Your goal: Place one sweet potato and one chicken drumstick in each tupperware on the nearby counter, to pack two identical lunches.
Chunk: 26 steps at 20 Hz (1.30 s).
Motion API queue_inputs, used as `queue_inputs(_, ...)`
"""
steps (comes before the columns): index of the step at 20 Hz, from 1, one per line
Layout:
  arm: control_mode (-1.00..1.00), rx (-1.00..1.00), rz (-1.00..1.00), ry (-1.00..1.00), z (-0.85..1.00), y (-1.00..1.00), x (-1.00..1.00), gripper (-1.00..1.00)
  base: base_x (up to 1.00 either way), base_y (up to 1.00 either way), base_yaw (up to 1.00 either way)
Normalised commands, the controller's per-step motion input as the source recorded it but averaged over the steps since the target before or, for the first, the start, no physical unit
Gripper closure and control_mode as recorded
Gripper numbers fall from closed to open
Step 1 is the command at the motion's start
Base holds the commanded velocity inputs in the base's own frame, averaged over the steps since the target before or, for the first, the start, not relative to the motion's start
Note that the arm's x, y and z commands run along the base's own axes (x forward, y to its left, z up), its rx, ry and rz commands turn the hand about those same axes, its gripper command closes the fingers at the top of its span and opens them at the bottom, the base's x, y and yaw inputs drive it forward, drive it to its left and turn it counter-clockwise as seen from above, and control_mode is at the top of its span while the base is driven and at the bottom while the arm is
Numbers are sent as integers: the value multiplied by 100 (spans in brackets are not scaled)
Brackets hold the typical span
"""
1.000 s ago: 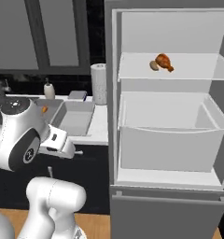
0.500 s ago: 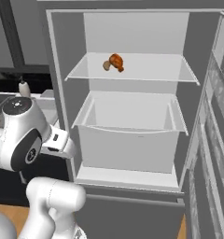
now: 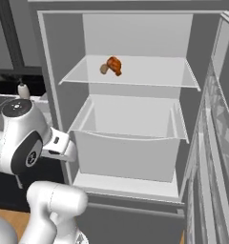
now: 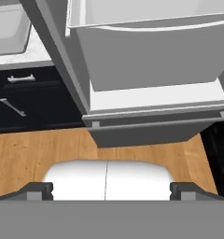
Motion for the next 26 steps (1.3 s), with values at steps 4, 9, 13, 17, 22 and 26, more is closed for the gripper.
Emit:
queue_inputs(4, 100, 0, 0, 0, 0, 0, 0, -100, 46, -16, 0)
queue_inputs(9, 100, 0, 0, 0, 0, 0, 0, -100, 42, -24, 0)
queue_inputs(13, 100, 0, 0, 0, 0, 0, 0, -100, 50, -30, 0)
queue_inputs(17, 100, 0, 0, 0, 0, 0, 0, -100, 41, -47, -8)
queue_inputs(22, 100, 0, 0, 0, 0, 0, 0, -100, 25, -50, -6)
queue_inputs(26, 100, 0, 0, 0, 0, 0, 0, -100, 13, -43, -4)
